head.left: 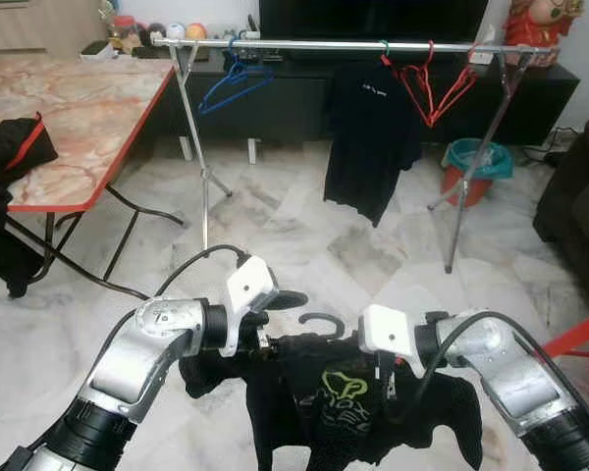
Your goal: Hang hanger
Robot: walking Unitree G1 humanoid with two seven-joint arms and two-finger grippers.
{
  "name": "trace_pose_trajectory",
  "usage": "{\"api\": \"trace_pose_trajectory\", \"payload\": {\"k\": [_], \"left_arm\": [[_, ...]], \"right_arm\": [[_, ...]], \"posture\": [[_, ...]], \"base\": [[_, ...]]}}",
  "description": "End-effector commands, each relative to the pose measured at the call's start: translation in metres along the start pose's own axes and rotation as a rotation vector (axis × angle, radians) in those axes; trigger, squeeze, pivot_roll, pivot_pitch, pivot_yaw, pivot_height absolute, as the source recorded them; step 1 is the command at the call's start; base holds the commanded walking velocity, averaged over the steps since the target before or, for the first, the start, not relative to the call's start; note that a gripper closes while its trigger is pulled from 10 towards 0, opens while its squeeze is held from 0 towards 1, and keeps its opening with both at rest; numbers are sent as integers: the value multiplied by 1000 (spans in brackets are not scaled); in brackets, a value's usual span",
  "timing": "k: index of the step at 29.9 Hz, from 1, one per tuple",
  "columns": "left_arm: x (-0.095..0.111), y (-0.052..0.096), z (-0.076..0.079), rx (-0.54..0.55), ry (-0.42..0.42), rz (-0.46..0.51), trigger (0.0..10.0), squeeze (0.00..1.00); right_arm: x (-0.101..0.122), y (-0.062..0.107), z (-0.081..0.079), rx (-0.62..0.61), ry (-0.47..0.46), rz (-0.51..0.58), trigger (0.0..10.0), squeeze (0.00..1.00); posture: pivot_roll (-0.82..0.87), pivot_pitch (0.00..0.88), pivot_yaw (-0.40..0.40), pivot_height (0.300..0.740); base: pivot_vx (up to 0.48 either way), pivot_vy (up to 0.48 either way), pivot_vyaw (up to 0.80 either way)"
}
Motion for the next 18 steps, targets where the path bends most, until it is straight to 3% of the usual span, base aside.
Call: {"api": "trace_pose_trajectory", "payload": {"k": [1, 8, 18], "left_arm": [[7, 0, 3, -11, -12, 22, 10000, 0], [12, -2, 14, -78, 14, 37, 10000, 0], [12, -5, 18, -87, 17, 34, 10000, 0]], "right_arm": [[14, -3, -2, 26, 38, 49, 10000, 0], [12, -6, 0, 5, 43, 16, 10000, 0], [19, -7, 0, 17, 39, 47, 10000, 0]], "posture": [[-91, 0, -15, 740], [-87, 0, -18, 740], [-87, 0, -18, 740]], "base": [[0, 0, 0], [0, 0, 0], [0, 0, 0]]}}
Point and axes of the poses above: a point about 5 cm out from each wrist's last joint towards the gripper, its own y axis pointing back from the gripper into the wrist, its own x axis along the axis of the wrist's last joint, z = x × y, the point moved 3 cm from there along -y, pointing out of the wrist towards the gripper, and after that the axes turned 6 degrees about y, right-handed, at the moved point
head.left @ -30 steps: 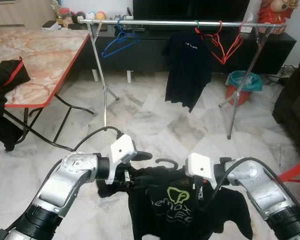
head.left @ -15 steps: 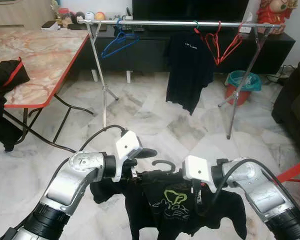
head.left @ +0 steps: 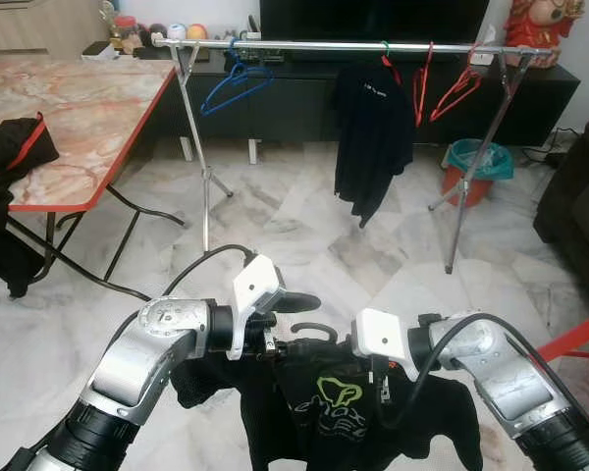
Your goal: Hang hanger
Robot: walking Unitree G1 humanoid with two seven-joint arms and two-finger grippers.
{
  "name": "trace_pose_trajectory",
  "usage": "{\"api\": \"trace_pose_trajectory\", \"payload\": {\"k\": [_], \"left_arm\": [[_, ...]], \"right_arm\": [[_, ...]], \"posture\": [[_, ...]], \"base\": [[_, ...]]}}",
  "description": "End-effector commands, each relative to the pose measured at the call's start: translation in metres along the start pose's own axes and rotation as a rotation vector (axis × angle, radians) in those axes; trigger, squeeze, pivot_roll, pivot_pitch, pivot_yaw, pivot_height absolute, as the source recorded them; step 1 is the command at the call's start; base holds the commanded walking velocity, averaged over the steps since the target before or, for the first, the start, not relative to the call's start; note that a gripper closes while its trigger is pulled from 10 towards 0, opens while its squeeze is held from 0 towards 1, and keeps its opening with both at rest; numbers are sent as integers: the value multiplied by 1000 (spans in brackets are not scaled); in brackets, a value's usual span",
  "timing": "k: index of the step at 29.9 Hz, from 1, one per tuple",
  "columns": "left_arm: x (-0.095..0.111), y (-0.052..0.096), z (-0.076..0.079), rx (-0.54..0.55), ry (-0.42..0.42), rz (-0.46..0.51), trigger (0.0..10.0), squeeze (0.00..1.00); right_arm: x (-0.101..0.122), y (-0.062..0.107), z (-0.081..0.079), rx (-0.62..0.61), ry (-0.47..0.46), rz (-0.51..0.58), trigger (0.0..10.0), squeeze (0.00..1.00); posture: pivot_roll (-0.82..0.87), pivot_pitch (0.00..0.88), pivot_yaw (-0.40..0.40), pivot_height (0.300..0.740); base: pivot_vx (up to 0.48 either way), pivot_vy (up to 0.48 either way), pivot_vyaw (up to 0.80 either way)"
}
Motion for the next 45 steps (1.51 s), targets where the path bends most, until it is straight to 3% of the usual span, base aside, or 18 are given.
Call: {"api": "trace_pose_trajectory", "payload": {"k": [1, 15, 16, 17, 18, 19, 20, 45], "left_arm": [[2, -2, 4, -10, -8, -6, 10000, 0], [0, -1, 1, 5, -26, -27, 10000, 0], [-1, -1, 2, 2, -27, -34, 9098, 0], [-1, -1, 2, 0, -28, -37, 9098, 0], [-2, -1, 2, -2, -29, -39, 2471, 0], [-2, -1, 2, -2, -29, -39, 2471, 0], [-2, -1, 2, -2, -29, -39, 0, 0], [2, -1, 11, -73, -22, -29, 0, 0]], "right_arm": [[16, 0, 3, -2, 44, 46, 10000, 0], [13, 3, -1, 40, 34, 23, 10000, 0], [13, 3, -2, 44, 30, 23, 10000, 0], [13, 3, -2, 44, 29, 23, 10000, 0], [13, 3, -3, 46, 29, 23, 10000, 0], [13, 3, -3, 46, 29, 23, 10000, 0], [13, 3, -3, 50, 28, 26, 10000, 0], [14, 1, -3, 66, 14, 26, 10000, 0]], "posture": [[-88, 0, -17, 740], [-87, 0, -16, 740], [-87, 0, -16, 740], [-87, 0, -16, 740], [-87, 0, -16, 740], [-87, 0, -16, 740], [-87, 0, -16, 740], [-87, 0, -15, 740]], "base": [[0, 0, 0], [0, 0, 0], [0, 0, 0], [0, 0, 0], [0, 0, 0], [0, 0, 0], [0, 0, 0], [0, 0, 0]]}}
Point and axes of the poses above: a point about 5 cm out from each wrist's last joint towards the gripper, its own y axis pointing back from the gripper into the wrist, its own x axis along the axis of the wrist's last joint, z = x × y, the point moved 3 cm from there along -y, pointing out of the wrist towards the gripper, and after that the axes turned 6 degrees about y, right-handed, at the moved point
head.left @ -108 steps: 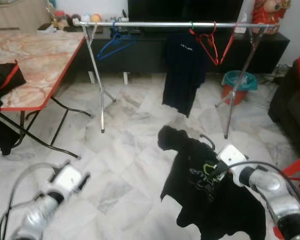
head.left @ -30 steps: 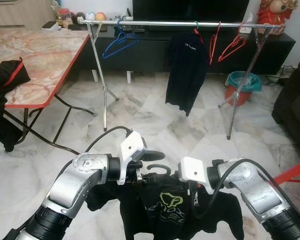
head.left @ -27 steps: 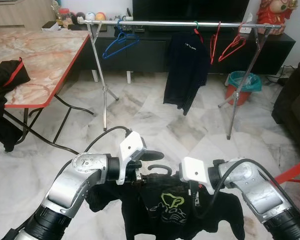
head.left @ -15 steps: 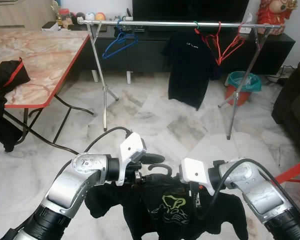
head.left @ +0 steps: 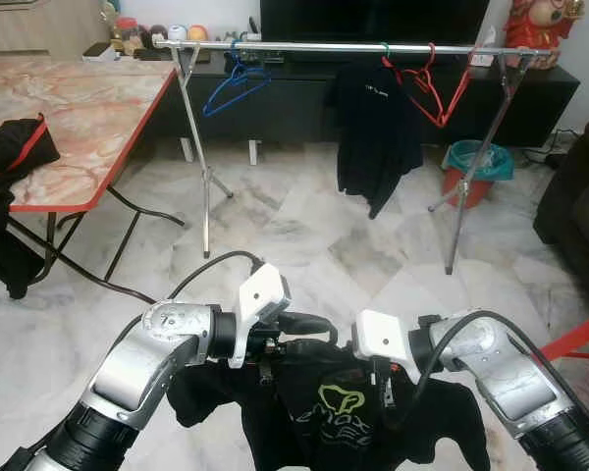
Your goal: Hang hanger
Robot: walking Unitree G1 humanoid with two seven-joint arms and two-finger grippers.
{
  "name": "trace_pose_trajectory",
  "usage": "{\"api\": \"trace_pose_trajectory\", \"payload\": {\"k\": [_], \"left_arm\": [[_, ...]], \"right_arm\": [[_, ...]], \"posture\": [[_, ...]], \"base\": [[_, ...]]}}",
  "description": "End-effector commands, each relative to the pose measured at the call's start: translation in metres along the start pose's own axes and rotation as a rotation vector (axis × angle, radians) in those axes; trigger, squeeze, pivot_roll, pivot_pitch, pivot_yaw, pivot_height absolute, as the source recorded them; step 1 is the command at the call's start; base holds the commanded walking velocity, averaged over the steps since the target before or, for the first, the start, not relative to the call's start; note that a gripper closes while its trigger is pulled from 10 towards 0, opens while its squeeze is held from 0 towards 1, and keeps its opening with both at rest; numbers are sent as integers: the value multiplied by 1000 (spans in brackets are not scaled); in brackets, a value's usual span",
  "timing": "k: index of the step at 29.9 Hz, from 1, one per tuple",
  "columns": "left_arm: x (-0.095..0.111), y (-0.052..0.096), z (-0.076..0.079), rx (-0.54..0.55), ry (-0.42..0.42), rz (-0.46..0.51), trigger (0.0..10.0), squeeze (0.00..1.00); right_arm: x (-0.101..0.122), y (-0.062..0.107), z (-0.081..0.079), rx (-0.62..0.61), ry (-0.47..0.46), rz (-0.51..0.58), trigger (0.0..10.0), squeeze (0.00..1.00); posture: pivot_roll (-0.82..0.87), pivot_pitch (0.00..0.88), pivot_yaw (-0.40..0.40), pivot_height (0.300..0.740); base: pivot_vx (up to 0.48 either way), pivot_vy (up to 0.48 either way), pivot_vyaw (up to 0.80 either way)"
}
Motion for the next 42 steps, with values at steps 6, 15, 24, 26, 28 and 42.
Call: {"api": "trace_pose_trajectory", "payload": {"k": [6, 15, 24, 26, 28, 42], "left_arm": [[5, 0, 5, -33, -10, 4, 0, 0], [7, 0, 9, -55, -6, 13, 0, 0], [9, -1, 10, -71, -3, 20, 0, 0], [9, -1, 11, -75, -3, 20, 0, 0], [8, -1, 12, -80, -3, 17, 0, 0], [6, 0, 13, -91, 0, 8, 0, 0]], "right_arm": [[13, -2, 1, 13, 44, 34, 10000, 0], [14, -3, 1, 11, 47, 38, 10000, 0], [15, -4, 1, 11, 49, 43, 10000, 0], [15, -4, 1, 11, 49, 43, 10000, 0], [15, -4, 1, 11, 49, 43, 10000, 0], [15, -4, 5, -14, 58, 44, 10000, 1000]], "posture": [[-84, 0, -15, 740], [-84, 0, -14, 740], [-84, 0, -14, 740], [-83, 0, -13, 740], [-84, 0, -14, 740], [-85, 0, -14, 740]], "base": [[0, 0, 0], [0, 0, 0], [0, 0, 0], [0, 0, 0], [0, 0, 0], [0, 0, 0]]}}
Point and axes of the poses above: a point about 5 cm out from each wrist's last joint towards the gripper, its own y axis pointing back from the gripper into the wrist, its own x axis along the axis of the wrist's last joint, z = x × y, the point moved 3 cm from there along -y, pointing out of the wrist towards the gripper, and after that the axes turned 6 degrees about y, right-handed, at the moved point
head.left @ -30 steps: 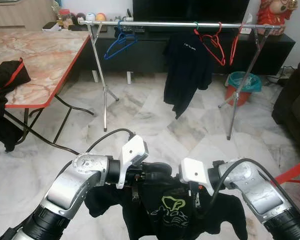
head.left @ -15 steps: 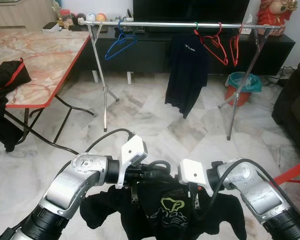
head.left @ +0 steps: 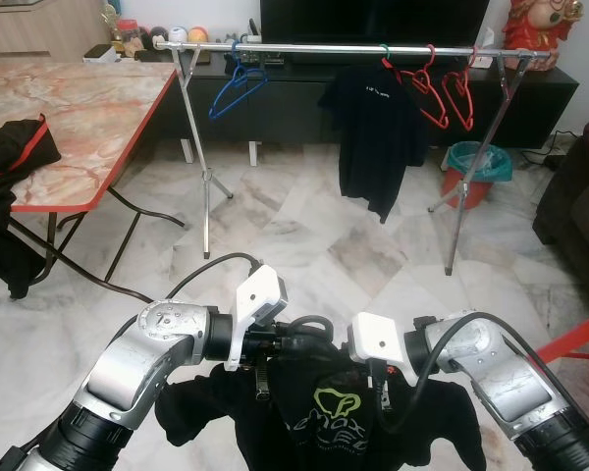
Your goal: Hang hanger
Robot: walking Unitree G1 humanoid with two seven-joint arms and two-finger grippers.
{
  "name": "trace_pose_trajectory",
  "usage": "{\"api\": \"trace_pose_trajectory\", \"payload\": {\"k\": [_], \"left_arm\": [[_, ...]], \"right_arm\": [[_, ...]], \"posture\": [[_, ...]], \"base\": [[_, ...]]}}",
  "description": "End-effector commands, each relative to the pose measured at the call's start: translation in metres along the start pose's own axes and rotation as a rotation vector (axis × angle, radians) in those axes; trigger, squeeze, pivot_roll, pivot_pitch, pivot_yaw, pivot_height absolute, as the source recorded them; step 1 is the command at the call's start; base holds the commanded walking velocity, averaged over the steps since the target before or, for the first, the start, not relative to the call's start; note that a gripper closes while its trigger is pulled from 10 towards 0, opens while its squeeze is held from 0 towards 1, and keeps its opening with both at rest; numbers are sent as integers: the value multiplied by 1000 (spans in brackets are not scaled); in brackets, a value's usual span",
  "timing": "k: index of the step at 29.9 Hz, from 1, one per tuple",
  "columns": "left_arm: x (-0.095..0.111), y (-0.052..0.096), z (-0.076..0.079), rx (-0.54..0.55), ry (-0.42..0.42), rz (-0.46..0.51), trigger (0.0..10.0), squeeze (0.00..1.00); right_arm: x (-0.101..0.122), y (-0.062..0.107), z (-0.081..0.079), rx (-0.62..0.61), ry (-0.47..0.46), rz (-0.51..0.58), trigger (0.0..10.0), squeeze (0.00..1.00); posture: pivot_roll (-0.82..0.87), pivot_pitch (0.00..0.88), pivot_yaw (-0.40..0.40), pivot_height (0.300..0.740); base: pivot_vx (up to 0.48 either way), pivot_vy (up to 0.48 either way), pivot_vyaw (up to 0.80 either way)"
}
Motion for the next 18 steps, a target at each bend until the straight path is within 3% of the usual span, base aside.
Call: {"api": "trace_pose_trajectory", "payload": {"k": [1, 11, 12, 13, 14, 18], "left_arm": [[6, -3, 9, -47, -26, 15, 0, 0], [0, -3, 7, -41, -29, -17, 0, 0], [0, -3, 7, -42, -28, -17, 0, 0], [0, -3, 7, -42, -28, -18, 0, 0], [-1, -4, 8, -44, -28, -25, 0, 0], [-4, -3, 8, -47, -28, -39, 0, 0]], "right_arm": [[12, 0, 7, -27, 50, 31, 10000, 1000], [12, 4, 5, -10, 68, 16, 10000, 1000], [12, 5, 5, -13, 72, 9, 10000, 224], [12, 6, 5, -10, 74, 7, 10000, 224], [10, 8, 4, 0, 76, -3, 10000, 0], [6, 14, 3, 14, 86, -38, 10000, 0]], "posture": [[-85, 0, -14, 740], [-85, 0, -15, 740], [-85, 0, -15, 740], [-85, 0, -15, 740], [-92, 0, -15, 740], [-92, 0, -15, 740]], "base": [[0, 0, 0], [0, 0, 0], [0, 0, 0], [0, 0, 0], [0, 0, 0], [0, 0, 0]]}}
Point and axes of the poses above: a point about 5 cm out from each wrist's last joint towards the gripper, its own y axis pointing back from the gripper into the wrist, its own x axis along the axis of the wrist's last joint, z = x × y, the point moved 3 cm from there along -y, pointing out of the wrist towards the gripper, and after that the axes turned 6 degrees about y, right-handed, at the moved point
